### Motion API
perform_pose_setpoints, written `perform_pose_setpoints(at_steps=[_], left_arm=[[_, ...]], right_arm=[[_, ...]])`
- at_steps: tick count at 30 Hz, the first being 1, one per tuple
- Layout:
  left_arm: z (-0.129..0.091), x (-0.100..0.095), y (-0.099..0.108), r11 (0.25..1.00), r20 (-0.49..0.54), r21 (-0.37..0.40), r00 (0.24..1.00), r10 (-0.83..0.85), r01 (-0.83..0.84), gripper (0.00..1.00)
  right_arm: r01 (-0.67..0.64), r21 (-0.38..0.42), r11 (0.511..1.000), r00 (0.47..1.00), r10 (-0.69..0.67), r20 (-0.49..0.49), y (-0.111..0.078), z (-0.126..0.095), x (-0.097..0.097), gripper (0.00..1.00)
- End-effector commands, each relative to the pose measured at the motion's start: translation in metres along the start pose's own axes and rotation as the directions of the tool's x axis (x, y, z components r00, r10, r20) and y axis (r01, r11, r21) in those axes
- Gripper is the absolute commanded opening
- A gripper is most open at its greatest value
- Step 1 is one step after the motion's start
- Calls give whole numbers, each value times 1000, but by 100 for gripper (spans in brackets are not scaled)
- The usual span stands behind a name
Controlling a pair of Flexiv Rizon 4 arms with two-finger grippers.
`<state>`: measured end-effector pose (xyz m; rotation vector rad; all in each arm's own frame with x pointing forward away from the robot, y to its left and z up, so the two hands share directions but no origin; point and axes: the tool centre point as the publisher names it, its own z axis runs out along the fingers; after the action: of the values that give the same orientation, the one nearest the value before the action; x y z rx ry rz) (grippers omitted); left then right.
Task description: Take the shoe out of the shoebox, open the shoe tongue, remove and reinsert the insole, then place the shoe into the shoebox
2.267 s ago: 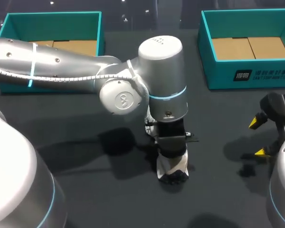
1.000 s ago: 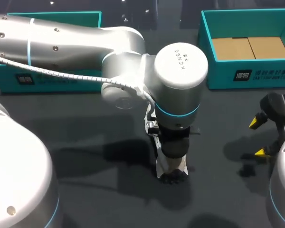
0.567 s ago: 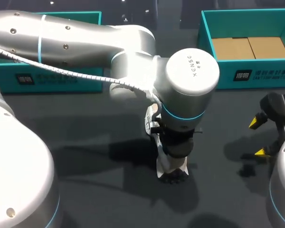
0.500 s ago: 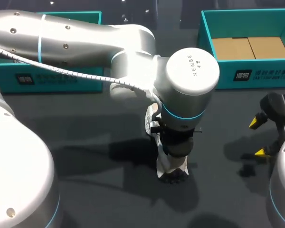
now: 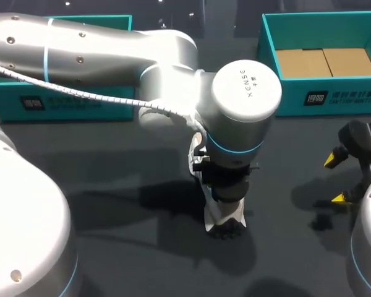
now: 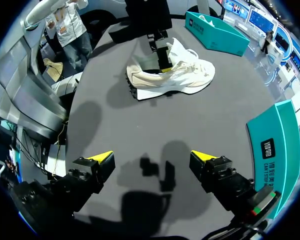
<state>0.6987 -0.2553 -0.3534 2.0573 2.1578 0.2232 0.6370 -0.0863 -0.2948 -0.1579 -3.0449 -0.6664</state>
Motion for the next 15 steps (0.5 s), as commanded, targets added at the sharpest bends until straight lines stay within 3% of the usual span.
perform_pose_setpoints(at_steps=[1, 7, 15], left_arm=[[-3, 7, 5, 1000, 11, 6, 1000, -6, 6, 73], [-3, 11, 9, 999, 20, 26, 1000, -24, 24, 85], [-7, 15, 12, 997, 39, 57, 997, -61, 59, 82]], right_arm=[[-1, 3, 1000, 1000, 1, 4, 0, 0, 2, 100], [-1, 3, 1000, 1000, 1, 4, 0, 0, 2, 100], [-1, 3, 1000, 1000, 1, 4, 0, 0, 2, 100]])
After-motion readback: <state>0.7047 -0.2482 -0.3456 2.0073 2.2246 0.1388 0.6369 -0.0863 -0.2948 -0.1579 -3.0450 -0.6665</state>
